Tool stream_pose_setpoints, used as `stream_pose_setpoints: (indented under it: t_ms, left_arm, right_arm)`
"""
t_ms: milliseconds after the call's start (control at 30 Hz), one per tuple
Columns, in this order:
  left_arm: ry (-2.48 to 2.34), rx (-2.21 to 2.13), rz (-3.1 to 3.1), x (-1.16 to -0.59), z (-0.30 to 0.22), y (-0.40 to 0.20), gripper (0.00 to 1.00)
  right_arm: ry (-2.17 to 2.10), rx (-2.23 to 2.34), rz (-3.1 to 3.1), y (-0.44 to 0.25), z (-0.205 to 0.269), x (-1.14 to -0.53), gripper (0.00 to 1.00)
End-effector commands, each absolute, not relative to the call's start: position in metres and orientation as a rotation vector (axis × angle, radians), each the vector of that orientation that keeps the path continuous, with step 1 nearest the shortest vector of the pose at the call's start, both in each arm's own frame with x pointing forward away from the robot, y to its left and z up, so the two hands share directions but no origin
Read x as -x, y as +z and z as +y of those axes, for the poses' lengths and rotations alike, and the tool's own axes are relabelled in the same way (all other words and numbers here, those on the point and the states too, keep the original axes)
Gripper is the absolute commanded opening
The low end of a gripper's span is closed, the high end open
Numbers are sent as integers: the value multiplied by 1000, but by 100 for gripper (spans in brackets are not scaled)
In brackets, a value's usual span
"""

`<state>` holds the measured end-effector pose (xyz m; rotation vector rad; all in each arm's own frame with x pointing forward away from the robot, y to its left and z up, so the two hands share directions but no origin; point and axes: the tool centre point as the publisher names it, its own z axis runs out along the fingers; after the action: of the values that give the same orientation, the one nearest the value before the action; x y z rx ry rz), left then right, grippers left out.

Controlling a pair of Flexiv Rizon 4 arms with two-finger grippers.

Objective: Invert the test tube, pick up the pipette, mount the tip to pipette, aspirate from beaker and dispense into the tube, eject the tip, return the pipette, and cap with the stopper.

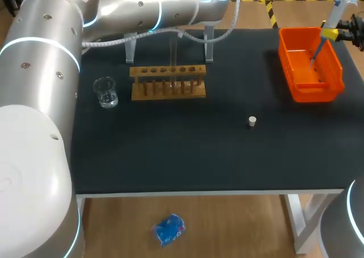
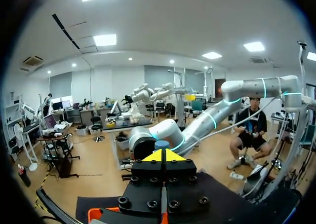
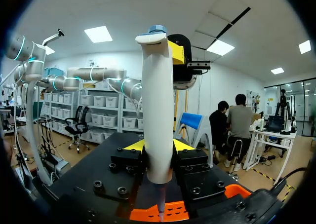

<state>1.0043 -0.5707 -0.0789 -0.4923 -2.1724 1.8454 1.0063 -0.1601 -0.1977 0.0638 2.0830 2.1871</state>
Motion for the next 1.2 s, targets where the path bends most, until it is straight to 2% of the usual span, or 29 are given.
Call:
stream_pose_setpoints:
  t_ms: [33,1200]
  left_arm:
    - [1841,491,-2170,-1004,-572,-80,0]
    - [1793,454,-2154,-1002,-576,-98,0]
  right_arm:
    - [2188,-58,2086,-198,-161,-1007,0]
    - [2188,-58,2086,-198,-161,-1007,0]
